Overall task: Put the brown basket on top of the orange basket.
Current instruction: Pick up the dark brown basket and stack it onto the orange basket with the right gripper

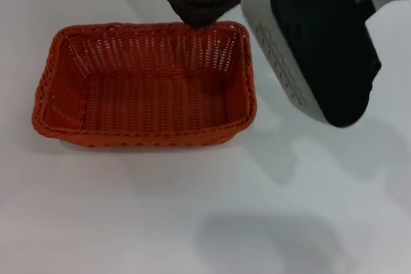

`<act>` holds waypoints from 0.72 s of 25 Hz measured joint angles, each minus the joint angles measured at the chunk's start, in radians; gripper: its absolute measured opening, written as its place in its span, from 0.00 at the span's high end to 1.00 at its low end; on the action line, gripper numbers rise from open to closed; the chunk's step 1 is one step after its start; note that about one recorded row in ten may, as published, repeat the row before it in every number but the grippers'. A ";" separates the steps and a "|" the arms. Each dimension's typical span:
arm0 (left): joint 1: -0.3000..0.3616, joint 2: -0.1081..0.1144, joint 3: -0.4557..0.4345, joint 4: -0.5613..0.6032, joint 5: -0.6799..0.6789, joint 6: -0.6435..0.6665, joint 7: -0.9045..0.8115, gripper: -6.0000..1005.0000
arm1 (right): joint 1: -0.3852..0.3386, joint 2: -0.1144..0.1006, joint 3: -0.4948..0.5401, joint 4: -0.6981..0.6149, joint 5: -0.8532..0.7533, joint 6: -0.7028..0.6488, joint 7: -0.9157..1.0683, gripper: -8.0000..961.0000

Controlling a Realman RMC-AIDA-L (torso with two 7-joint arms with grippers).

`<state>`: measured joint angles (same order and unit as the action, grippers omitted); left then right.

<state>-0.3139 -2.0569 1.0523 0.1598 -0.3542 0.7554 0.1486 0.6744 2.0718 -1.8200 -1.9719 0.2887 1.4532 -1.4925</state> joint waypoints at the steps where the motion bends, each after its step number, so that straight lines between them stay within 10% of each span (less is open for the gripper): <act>1: 0.000 0.000 -0.008 0.000 -0.001 0.000 -0.001 0.18 | -0.011 -0.002 -0.017 0.006 -0.008 -0.033 -0.054 0.87; 10: -0.016 -0.002 -0.041 0.007 -0.002 -0.001 -0.003 0.18 | -0.172 0.003 -0.134 0.092 -0.052 -0.320 -0.439 0.87; 18: -0.021 -0.002 -0.068 0.007 -0.003 -0.018 -0.005 0.18 | -0.210 0.001 -0.189 0.105 -0.010 -0.295 -0.552 0.87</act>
<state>-0.3351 -2.0587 0.9845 0.1668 -0.3574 0.7376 0.1441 0.4645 2.0729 -2.0095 -1.8672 0.2786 1.1582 -2.0443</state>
